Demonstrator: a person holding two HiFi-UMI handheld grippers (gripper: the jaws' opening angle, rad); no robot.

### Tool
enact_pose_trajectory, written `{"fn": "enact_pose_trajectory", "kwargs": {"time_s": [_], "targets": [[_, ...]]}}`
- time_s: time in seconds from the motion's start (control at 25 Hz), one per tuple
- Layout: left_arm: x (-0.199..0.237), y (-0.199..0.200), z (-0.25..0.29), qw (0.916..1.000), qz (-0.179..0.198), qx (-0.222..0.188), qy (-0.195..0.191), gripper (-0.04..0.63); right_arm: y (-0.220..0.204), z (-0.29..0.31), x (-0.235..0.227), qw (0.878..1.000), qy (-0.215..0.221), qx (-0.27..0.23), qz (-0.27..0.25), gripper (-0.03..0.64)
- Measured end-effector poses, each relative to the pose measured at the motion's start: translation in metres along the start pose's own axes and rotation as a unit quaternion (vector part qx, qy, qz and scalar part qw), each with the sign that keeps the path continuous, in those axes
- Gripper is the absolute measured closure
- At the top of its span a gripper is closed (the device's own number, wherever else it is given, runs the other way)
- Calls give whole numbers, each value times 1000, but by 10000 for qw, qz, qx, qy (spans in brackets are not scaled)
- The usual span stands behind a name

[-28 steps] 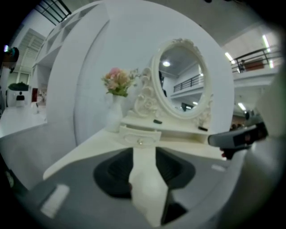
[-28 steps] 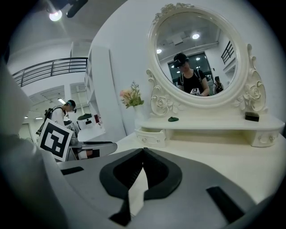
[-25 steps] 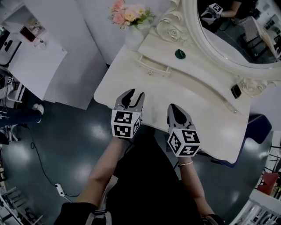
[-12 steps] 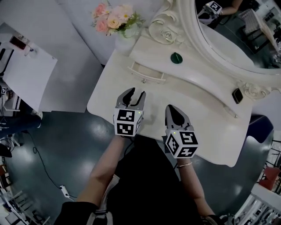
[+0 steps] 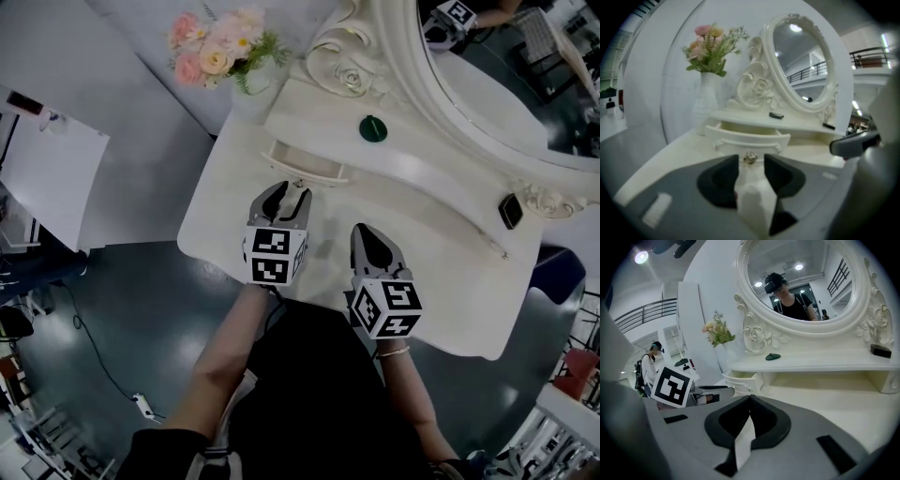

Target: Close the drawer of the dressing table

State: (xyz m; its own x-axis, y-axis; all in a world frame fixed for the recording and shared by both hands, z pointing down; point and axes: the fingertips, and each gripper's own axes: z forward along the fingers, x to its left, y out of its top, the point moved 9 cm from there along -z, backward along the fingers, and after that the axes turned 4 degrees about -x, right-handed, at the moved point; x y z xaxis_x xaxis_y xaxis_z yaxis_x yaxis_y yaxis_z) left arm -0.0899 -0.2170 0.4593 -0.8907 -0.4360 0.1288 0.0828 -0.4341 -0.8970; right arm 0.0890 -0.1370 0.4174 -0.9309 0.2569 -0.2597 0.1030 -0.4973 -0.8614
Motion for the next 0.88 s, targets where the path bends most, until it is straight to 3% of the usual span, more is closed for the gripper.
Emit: {"fn": "enact_pose_trajectory", "kwargs": {"time_s": [0.88], "targets": [[7, 17, 39, 10000, 17, -42, -14, 420, 1, 13, -14, 9999, -63, 119, 71, 614]]}}
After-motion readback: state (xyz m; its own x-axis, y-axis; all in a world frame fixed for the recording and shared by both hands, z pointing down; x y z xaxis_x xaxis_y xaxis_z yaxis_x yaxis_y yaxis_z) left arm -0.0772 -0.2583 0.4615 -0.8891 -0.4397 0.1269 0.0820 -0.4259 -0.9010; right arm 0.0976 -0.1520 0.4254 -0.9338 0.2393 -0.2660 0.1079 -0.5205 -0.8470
